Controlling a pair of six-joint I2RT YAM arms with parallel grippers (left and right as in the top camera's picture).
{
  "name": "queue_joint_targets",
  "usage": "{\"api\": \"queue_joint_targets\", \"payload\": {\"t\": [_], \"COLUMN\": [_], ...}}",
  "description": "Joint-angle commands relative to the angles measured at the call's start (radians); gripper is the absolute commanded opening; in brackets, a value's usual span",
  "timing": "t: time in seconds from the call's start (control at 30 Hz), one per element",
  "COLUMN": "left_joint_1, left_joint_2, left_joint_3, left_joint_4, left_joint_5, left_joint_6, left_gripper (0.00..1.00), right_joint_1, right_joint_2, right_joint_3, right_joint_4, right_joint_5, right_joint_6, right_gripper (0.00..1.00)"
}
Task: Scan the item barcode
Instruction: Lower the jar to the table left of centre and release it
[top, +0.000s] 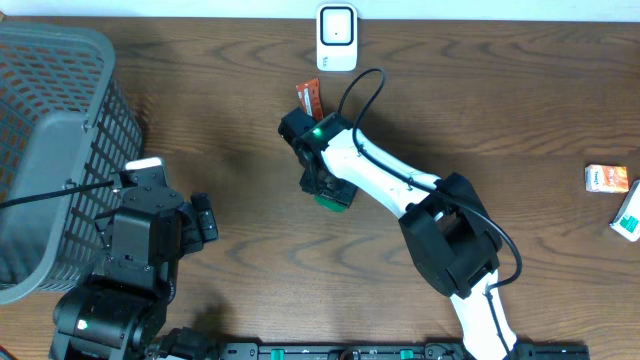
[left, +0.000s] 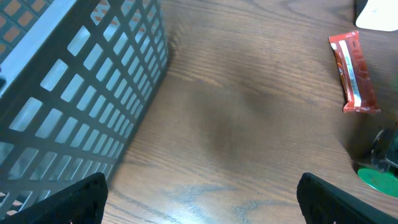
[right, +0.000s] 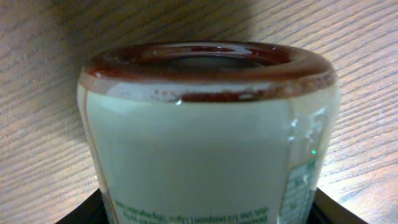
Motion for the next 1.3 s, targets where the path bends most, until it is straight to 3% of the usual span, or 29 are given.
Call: {"api": "queue_joint_targets", "payload": {"t": [0.0,0.13,0.33,0.43,0.57,0.8,1.07,1.27], "left_joint_1": [0.005,0.005,0.005,0.005,0.005,0.005,0.005,0.005], "left_joint_2": [-0.004,-0.004,-0.004,-0.004,-0.005,-0.005,-0.004,-0.005], "left_joint_3": [0.009,0.009,0.009,0.009,0.009,0.009,0.009,0.009], "left_joint_4": [0.000,0.000,0.000,0.000,0.000,0.000,0.000,0.000], "left_joint_5": [-0.009,-0.009,-0.009,-0.009,-0.009,-0.009,-0.009,-0.009], "left_joint_6": [0.013,0.013,0.013,0.013,0.013,0.013,0.013,0.013], "left_gripper": [0.98,0.98,0.98,0.98,0.98,0.98,0.98,0.98], "right_joint_1": [-0.011,-0.035,-0.092,-0.116,-0.138,-0.145,-0.145,-0.168], "right_joint_2": [0.010,0.004,0.004,0.004,0.004,0.005,0.010,0.026], "right_joint_3": [-0.005,-0.005,-0.005,-0.005,-0.005,-0.005,-0.009,-0.009], "right_joint_4": [0.003,0.003,-0.018,-0.018,-0.014,0.018,0.140,0.176], "right_joint_5": [-0.177,-0.395,-0.836,-1.006,-1.154,-1.257,-1.308,-1.232], "right_joint_6": [-0.074,-0.177,-0.335,-0.354,-0.354,-0.344,-0.350,-0.364], "right_gripper": [0.42,0.41,0.48,0.46,0.55,0.76,0.70,0.80]}}
